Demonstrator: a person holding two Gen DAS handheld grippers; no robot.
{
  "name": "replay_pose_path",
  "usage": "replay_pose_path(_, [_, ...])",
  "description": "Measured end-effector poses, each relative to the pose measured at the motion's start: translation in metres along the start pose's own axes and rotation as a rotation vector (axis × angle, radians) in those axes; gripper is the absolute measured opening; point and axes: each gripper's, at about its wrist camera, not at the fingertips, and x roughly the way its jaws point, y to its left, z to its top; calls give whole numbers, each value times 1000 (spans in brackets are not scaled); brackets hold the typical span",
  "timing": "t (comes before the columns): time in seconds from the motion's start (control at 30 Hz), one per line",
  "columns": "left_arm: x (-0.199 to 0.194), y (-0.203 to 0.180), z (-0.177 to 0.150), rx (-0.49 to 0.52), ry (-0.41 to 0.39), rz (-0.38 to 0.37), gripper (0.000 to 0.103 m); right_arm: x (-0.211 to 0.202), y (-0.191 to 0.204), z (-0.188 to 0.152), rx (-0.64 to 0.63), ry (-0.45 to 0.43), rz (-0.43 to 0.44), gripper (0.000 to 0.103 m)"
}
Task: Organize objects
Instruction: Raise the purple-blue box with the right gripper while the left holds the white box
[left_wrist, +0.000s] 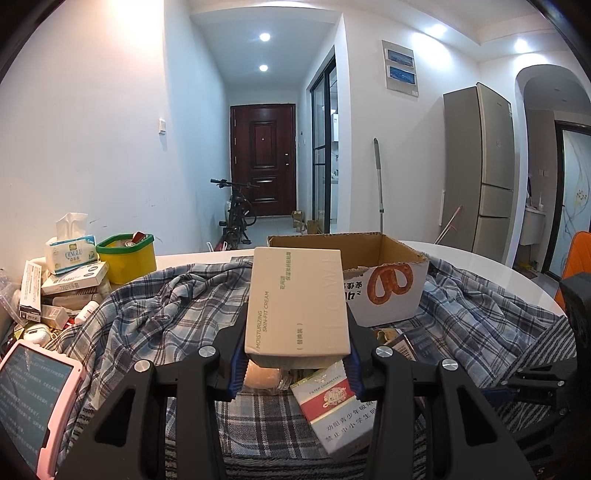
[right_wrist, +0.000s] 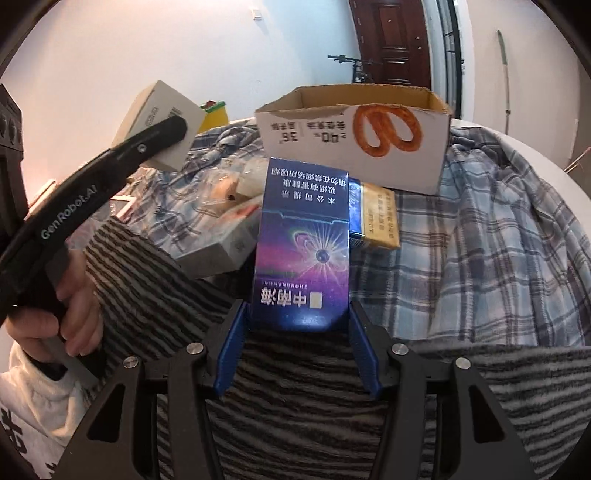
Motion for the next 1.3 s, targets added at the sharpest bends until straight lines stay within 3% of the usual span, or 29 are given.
replay_pose_path(0.2, [0,0,0,-3,3,0,45,-4,-14,13,100,-65,55,65])
replay_pose_path(0.43, [-1,-2,1,-4,5,-1,45,15,-42,25,285,-62,100,65])
replay_pose_path(0.73, [-1,-5,2,1,8,-3,45,23,-68,22,436,-56,65,65])
replay_pose_path(1.07, [-1,-5,2,2,7,-3,45,40,-62,28,392,-43,-1,65])
replay_pose_path(1.3, [0,-5,2,0,4,-4,45,31,-49,28,301,-81,-14,54])
